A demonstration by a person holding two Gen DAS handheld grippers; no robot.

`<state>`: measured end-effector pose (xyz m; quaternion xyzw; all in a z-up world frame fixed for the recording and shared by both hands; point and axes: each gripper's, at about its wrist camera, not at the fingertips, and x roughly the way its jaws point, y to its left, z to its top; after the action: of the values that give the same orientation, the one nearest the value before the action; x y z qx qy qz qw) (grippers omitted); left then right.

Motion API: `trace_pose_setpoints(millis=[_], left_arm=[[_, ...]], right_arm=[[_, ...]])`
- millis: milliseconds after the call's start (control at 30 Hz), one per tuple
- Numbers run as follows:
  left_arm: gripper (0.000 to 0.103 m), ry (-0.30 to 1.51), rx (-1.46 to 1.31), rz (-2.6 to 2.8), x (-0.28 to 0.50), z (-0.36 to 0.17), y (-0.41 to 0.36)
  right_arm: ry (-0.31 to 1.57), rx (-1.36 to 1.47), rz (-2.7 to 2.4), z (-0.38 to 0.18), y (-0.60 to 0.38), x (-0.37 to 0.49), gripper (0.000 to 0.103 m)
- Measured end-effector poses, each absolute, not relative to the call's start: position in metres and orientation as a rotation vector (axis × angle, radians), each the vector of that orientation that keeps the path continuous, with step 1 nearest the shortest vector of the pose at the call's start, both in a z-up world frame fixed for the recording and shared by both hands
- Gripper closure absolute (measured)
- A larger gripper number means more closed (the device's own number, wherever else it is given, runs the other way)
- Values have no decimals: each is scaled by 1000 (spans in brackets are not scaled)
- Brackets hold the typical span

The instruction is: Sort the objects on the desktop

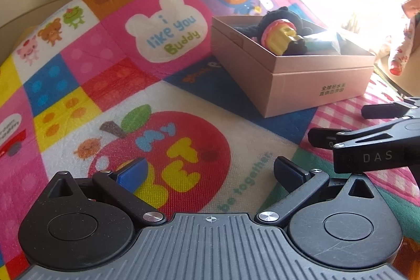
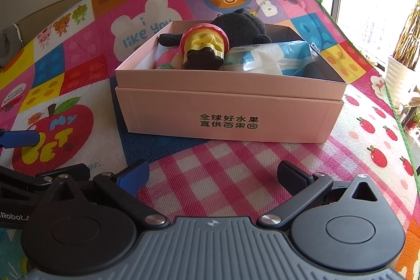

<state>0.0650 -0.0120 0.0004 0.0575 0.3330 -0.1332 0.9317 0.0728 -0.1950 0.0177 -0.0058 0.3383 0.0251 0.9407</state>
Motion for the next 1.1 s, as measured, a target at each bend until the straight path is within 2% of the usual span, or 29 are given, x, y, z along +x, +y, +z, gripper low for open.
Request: trace_pose_setpoints(millis=[1100], left_arm=[[0,676,156,-384,61,0,-10]], right_arm=[[690,-13,51,18,-194,72,0]])
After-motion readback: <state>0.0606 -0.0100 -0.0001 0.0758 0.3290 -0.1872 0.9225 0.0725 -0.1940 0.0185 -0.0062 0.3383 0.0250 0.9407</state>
